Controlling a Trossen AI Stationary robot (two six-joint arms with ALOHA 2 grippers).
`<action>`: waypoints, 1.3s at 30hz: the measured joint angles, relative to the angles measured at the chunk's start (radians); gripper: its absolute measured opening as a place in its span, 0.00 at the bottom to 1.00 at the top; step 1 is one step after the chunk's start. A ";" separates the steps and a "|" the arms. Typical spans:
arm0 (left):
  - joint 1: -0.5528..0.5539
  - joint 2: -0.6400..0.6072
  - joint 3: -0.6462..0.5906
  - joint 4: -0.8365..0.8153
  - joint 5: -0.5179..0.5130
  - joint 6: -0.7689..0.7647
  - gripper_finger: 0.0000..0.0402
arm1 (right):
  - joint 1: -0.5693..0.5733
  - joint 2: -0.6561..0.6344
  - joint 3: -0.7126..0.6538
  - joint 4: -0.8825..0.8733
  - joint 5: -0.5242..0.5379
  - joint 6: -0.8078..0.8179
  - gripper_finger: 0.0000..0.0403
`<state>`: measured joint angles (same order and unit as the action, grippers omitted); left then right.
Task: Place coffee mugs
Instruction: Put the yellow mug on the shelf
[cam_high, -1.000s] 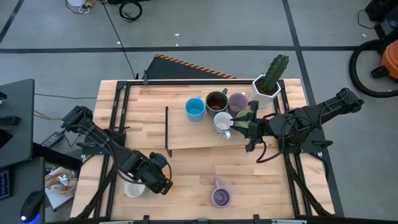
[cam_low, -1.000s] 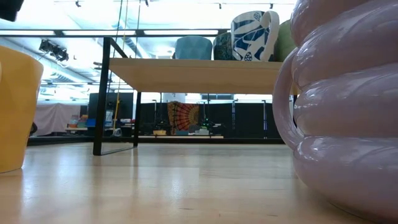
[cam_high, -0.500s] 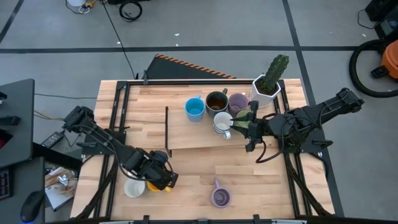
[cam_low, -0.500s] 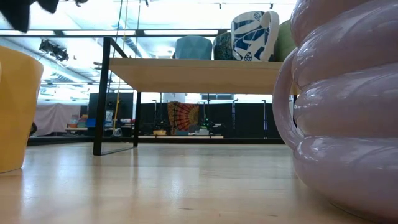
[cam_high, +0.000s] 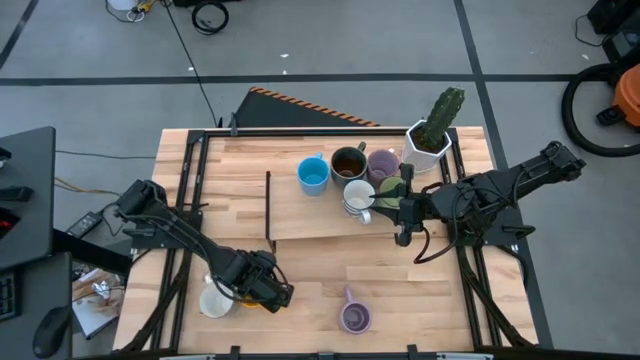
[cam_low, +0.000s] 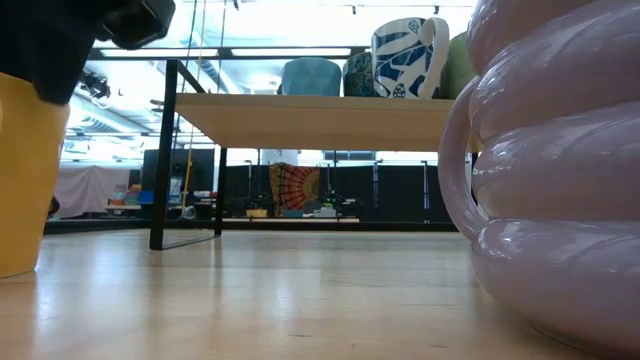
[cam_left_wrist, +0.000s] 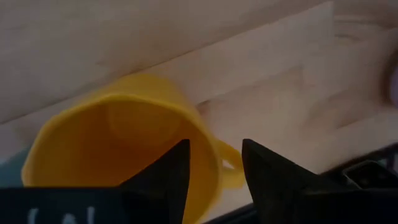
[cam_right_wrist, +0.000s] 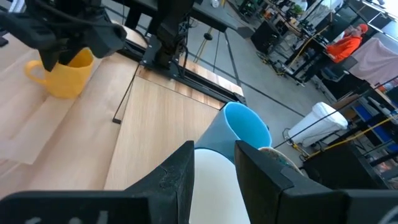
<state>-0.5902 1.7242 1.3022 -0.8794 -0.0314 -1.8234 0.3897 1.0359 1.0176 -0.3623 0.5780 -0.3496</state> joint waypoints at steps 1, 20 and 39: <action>0.002 0.009 0.000 -0.002 0.002 0.007 0.38 | 0.000 0.000 0.000 0.000 -0.004 0.002 0.30; 0.036 0.111 0.000 0.046 -0.027 0.229 0.27 | 0.000 0.000 0.000 0.000 -0.030 0.010 0.30; 0.038 0.112 0.044 0.106 -0.011 0.312 0.09 | 0.000 0.000 0.000 -0.006 -0.031 0.010 0.30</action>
<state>-0.5521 1.8364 1.3461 -0.7736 -0.0427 -1.5114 0.3897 1.0356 1.0176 -0.3681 0.5472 -0.3401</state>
